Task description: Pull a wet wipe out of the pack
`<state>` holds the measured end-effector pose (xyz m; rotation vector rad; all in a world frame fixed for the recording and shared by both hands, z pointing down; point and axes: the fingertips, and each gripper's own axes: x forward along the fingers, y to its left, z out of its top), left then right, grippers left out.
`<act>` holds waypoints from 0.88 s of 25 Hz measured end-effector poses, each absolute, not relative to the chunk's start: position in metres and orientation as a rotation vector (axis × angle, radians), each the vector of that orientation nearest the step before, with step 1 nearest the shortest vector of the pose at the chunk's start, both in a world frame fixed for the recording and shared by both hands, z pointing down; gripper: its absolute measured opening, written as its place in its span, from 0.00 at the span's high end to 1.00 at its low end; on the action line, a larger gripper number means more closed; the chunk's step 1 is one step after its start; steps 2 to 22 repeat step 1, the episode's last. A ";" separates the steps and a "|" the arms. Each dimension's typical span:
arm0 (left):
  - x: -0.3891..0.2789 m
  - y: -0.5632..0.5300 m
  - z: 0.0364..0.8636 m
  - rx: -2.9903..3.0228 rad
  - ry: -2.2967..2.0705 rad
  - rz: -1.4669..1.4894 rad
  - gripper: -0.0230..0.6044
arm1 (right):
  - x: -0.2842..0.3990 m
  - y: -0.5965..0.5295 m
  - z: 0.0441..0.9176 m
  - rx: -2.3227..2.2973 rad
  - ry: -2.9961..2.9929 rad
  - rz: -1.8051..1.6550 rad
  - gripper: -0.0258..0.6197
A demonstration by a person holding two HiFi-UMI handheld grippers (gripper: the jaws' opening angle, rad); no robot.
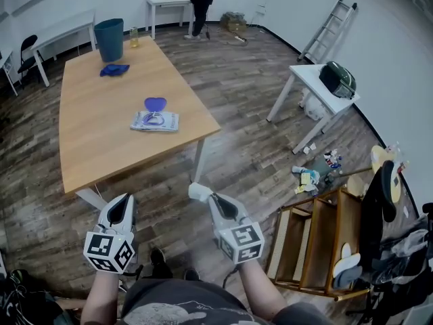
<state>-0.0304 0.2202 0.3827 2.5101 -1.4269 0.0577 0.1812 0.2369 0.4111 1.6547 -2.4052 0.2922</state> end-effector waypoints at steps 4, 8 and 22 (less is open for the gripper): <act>-0.029 0.222 0.382 2.513 -1.430 0.059 0.93 | 0.182 0.238 0.411 1.650 -2.408 0.288 0.95; -0.029 0.222 0.382 2.513 -1.430 0.059 0.93 | 0.182 0.238 0.411 1.650 -2.408 0.288 0.95; -0.029 0.222 0.382 2.513 -1.430 0.059 0.93 | 0.182 0.238 0.411 1.650 -2.408 0.288 0.95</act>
